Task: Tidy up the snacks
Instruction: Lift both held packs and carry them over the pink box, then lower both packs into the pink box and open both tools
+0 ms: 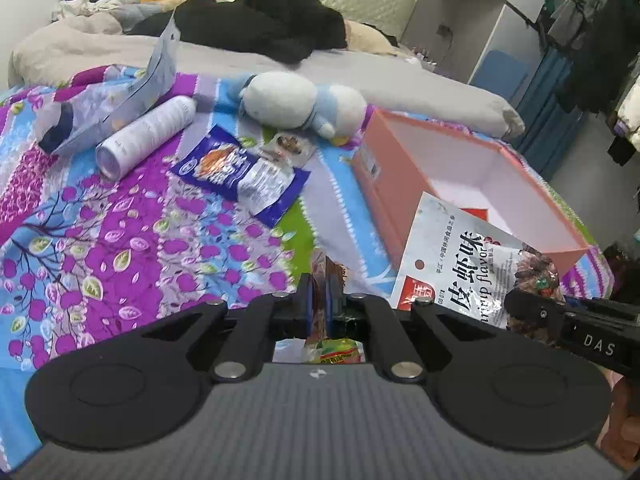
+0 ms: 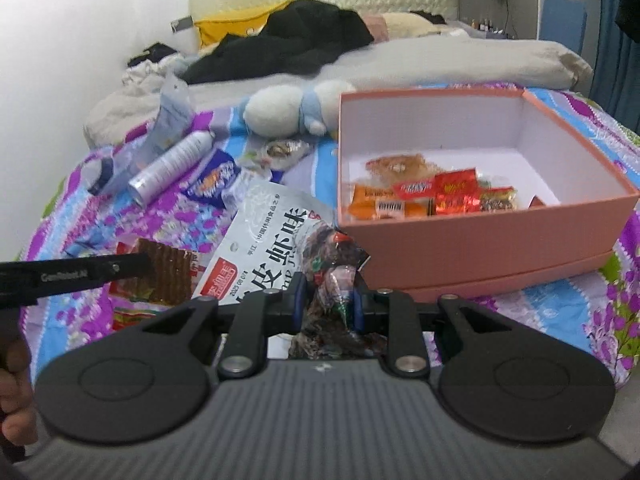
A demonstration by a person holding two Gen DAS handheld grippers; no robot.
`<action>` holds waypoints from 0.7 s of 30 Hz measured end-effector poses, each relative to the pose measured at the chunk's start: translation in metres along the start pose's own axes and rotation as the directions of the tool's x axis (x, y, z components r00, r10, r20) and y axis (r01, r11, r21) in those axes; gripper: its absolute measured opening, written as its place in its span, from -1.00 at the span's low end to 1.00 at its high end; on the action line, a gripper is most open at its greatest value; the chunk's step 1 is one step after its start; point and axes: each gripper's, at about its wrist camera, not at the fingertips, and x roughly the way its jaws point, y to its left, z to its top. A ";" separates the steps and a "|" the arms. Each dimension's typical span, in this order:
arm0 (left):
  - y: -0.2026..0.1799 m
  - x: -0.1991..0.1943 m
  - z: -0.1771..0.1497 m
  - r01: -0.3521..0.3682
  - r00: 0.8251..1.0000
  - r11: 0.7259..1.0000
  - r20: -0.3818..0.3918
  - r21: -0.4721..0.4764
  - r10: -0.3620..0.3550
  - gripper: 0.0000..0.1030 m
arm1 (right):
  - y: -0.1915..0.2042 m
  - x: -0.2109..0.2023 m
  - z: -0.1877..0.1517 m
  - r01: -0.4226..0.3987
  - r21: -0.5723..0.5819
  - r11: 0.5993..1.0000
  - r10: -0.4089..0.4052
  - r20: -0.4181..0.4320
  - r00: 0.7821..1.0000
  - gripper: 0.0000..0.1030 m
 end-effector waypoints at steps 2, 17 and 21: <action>-0.009 -0.008 0.008 0.010 1.000 1.000 0.016 0.015 -0.010 -0.87 | -0.003 -0.008 0.005 0.006 0.006 1.000 -0.006 0.018 1.000 -0.49; -0.100 0.003 0.061 0.156 0.986 0.983 0.047 0.091 -0.161 -0.87 | -0.058 -0.051 0.039 0.138 0.080 0.987 -0.145 0.099 0.984 -0.49; -0.118 0.020 0.082 0.169 0.984 0.980 0.040 0.109 -0.174 -0.87 | -0.076 -0.040 0.052 0.153 0.109 0.982 -0.164 0.099 0.982 -0.49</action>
